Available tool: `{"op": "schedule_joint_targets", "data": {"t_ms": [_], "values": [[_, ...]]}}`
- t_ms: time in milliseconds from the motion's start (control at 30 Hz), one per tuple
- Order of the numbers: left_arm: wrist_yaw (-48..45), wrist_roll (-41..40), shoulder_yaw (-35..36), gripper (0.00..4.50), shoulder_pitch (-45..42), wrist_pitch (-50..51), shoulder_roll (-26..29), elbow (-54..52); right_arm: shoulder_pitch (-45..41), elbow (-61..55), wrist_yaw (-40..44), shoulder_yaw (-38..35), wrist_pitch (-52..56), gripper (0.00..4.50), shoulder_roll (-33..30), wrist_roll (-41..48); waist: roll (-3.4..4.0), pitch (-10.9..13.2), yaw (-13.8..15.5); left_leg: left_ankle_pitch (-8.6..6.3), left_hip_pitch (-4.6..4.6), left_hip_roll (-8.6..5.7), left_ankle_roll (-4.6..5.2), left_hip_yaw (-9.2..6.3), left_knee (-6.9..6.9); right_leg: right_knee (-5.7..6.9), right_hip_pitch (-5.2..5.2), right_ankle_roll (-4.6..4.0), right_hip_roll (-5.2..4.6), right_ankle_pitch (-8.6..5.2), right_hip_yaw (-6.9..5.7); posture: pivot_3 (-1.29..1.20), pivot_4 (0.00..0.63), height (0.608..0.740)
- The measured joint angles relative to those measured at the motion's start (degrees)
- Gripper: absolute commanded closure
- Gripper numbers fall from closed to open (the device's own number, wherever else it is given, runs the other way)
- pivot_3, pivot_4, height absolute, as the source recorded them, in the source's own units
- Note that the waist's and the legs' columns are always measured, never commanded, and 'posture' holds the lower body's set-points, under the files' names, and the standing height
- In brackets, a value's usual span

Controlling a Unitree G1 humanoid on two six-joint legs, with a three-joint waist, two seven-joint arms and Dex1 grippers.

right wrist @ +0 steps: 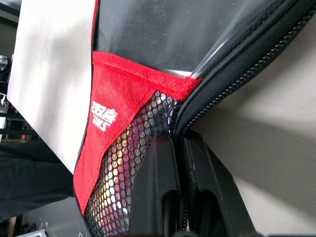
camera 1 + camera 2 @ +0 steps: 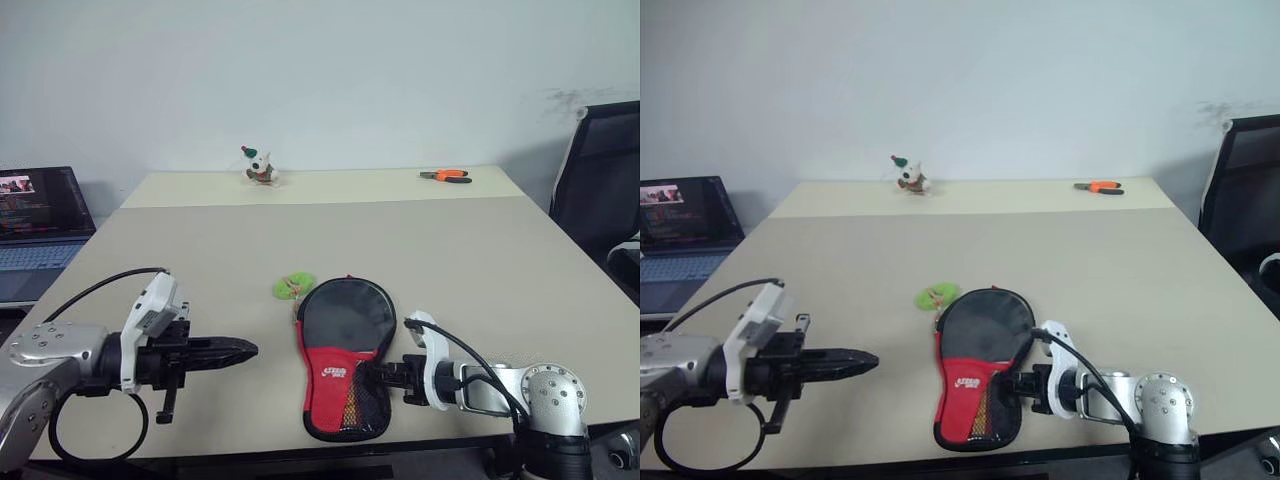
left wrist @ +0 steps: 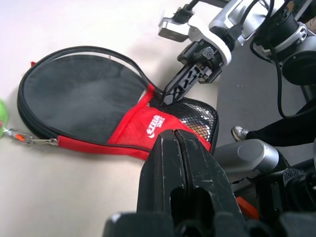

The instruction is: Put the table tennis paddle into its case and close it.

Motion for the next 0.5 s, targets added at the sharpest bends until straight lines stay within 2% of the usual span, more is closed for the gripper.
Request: {"op": "schedule_joint_targets", "data": {"t_ms": [133,300,500], "values": [[0.1,0.1,-1.1,4.50,-1.8,0.0,0.0,0.1,-0.2,0.6,-2.4,0.1,0.0,4.49,0.3,1.4,-0.02,0.0,0.0,0.00,0.00,0.00,0.00,0.02,0.00,0.00,0.00,0.00,0.01,0.00,0.01,0.00,0.150,0.740],[0.1,0.4,-1.4,4.50,-2.0,0.0,0.0,0.2,-0.4,0.6,-3.8,0.6,-0.1,3.14,-0.1,1.5,-0.02,0.0,0.0,0.00,0.01,0.00,0.00,0.01,0.01,0.02,0.01,0.00,0.01,0.00,0.01,0.00,0.150,0.740],[0.5,0.6,-2.0,4.50,-2.5,0.0,0.0,0.2,0.4,-3.8,-4.2,1.8,-0.2,1.17,-2.4,3.4,-0.04,-0.1,0.6,0.00,0.07,-0.04,0.00,0.00,0.05,0.03,0.10,0.03,0.00,-0.01,0.01,0.00,0.150,0.740]]}}
